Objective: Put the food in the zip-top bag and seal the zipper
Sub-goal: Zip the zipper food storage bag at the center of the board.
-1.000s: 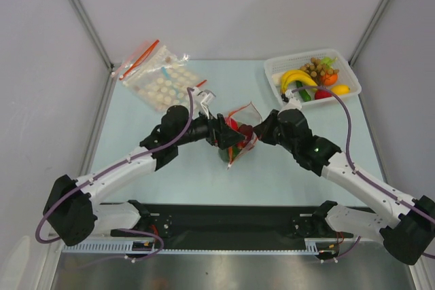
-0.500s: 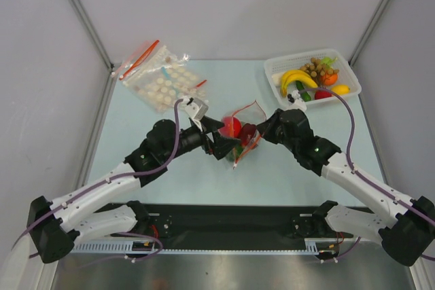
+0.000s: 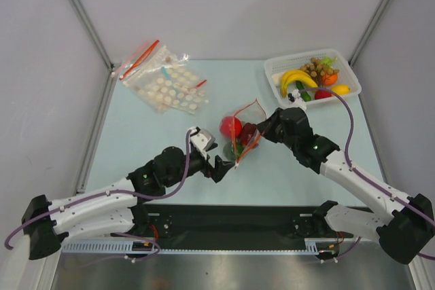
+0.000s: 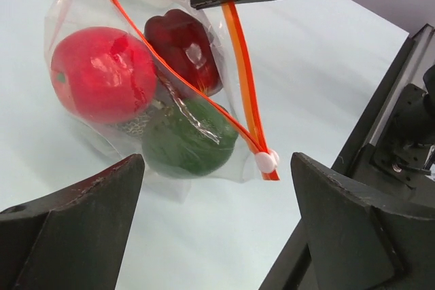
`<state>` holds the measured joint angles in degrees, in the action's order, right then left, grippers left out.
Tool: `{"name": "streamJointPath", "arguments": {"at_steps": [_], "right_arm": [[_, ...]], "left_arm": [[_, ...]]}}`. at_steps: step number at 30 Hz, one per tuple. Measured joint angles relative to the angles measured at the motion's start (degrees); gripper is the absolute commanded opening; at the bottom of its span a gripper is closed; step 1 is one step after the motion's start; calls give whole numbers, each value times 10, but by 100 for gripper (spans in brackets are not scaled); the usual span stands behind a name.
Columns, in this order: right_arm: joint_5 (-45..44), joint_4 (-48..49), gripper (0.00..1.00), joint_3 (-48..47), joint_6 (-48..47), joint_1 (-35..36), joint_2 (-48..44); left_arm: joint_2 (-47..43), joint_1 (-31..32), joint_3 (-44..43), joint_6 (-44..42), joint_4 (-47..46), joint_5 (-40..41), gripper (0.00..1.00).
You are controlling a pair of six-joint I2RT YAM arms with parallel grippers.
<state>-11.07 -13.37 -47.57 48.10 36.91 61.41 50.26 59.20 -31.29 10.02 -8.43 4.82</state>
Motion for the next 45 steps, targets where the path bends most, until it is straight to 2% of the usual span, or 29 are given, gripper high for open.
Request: {"name": "streamJointPath", "arguments": {"at_steps": [7, 10, 14, 24, 27, 30, 31, 33, 34, 36, 42, 45], "right_arm": [[6, 2, 0, 0, 3, 0, 3], [9, 5, 0, 0, 4, 0, 4], [12, 7, 0, 0, 4, 0, 6], [20, 13, 0, 0, 4, -3, 7], [22, 13, 0, 0, 4, -3, 7], [22, 13, 0, 0, 4, -3, 7], [21, 13, 0, 0, 4, -3, 7], [21, 14, 0, 0, 4, -3, 7], [21, 14, 0, 0, 4, -3, 7], [21, 14, 0, 0, 4, -3, 7], [14, 15, 0, 2, 3, -3, 7], [9, 17, 1, 9, 2, -2, 2]], "left_arm": [[-16, 63, 18, -26, -9, 80, 90], [-5, 97, 26, -50, -23, 116, 95], [9, 139, 46, -95, -54, 155, 94], [85, 180, 46, -152, -95, 247, 88], [117, 181, 37, -157, -94, 266, 79], [150, 181, 16, -158, -90, 281, 63], [160, 181, 9, -160, -89, 283, 54], [183, 181, -11, -161, -85, 293, 41], [190, 181, -16, -163, -85, 296, 24], [202, 181, -27, -160, -82, 304, 0], [203, 162, -39, -139, -63, 326, 0], [180, 130, -37, -116, -49, 310, 0]]}}
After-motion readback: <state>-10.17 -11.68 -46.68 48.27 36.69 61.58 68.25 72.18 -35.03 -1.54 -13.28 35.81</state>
